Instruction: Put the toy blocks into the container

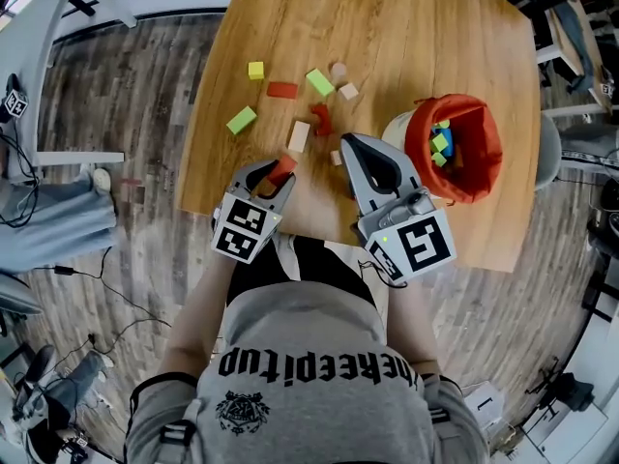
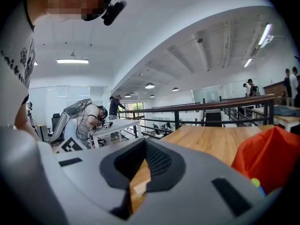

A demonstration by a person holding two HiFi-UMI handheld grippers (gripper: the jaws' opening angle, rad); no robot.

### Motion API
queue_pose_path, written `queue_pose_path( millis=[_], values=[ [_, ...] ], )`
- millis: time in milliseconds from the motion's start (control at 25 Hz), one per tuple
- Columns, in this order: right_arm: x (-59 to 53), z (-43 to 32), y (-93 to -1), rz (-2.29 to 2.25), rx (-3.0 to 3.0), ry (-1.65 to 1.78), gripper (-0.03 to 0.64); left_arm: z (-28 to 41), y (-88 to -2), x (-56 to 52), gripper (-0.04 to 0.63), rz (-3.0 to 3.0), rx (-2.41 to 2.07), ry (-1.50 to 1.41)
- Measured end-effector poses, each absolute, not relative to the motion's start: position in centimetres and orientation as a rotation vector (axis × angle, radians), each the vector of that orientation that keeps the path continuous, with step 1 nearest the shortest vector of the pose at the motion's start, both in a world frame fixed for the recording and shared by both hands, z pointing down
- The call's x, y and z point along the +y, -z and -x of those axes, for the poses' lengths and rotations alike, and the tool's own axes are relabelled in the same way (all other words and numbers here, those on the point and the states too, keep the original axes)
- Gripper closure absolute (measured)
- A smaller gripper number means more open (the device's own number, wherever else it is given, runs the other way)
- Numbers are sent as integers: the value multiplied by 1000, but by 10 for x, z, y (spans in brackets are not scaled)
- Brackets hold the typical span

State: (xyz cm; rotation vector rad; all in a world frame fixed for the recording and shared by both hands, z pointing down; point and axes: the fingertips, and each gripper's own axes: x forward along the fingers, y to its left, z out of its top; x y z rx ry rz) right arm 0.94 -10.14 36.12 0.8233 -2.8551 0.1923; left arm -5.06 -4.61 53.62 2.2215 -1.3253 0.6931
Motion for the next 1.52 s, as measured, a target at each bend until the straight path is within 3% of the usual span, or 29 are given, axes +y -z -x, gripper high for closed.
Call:
queue_pose_path(
  millis=[920, 1520],
  values=[
    [-108, -118, -326, -1339, -2741, -139, 607, -59, -378, -130, 445, -2764, -1037, -424],
    [-73, -201, -320, -1703, -2566, -142, 607, -163, -337, -136, 445, -2992, -745, -363]
  ],
)
